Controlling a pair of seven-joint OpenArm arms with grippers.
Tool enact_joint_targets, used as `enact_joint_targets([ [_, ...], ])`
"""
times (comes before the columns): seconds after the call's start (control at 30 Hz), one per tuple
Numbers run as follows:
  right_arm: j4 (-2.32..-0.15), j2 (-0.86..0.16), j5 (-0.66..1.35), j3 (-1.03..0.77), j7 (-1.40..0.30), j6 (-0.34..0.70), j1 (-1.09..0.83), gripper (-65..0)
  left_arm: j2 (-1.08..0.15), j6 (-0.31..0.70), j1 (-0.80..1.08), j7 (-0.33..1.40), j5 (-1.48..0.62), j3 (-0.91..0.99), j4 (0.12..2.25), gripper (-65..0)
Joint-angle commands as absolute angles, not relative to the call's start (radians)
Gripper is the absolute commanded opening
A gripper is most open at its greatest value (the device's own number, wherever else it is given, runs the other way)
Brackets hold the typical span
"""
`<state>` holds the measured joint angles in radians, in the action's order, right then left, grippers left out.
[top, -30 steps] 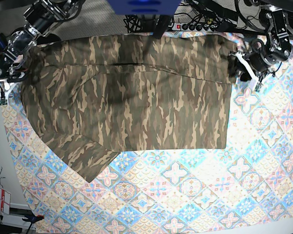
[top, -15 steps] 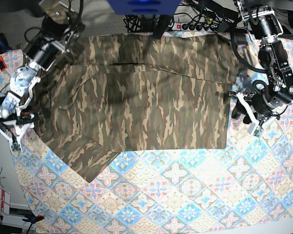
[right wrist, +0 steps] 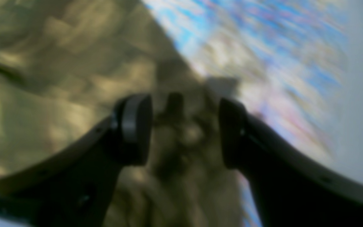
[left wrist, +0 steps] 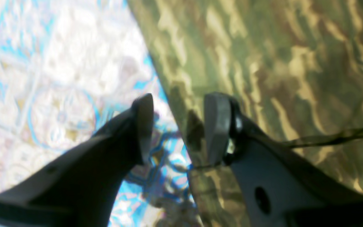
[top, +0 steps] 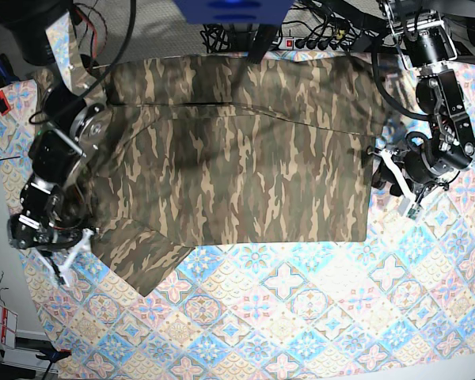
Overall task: Fold the T-shirt properly
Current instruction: 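Release the shirt and move both grippers toward its side edges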
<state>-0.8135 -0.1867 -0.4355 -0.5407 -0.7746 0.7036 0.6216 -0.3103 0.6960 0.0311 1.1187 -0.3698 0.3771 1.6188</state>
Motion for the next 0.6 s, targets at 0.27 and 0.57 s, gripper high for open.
enact_joint_targets([
  [0.27, -0.545, -0.271, -0.433, -0.455, -0.430, 0.698, 0.731, -24.6, -0.317, 0.698, 0.022, 1.104, -0.272, 0.381, 1.633, -38.8],
  [0.57, -0.248, -0.380, -0.430, -0.414, -0.140, 0.698, 0.727, -24.5, -0.317, 0.698, 0.041, 1.104, -0.237, 0.383, 1.636, -38.8],
])
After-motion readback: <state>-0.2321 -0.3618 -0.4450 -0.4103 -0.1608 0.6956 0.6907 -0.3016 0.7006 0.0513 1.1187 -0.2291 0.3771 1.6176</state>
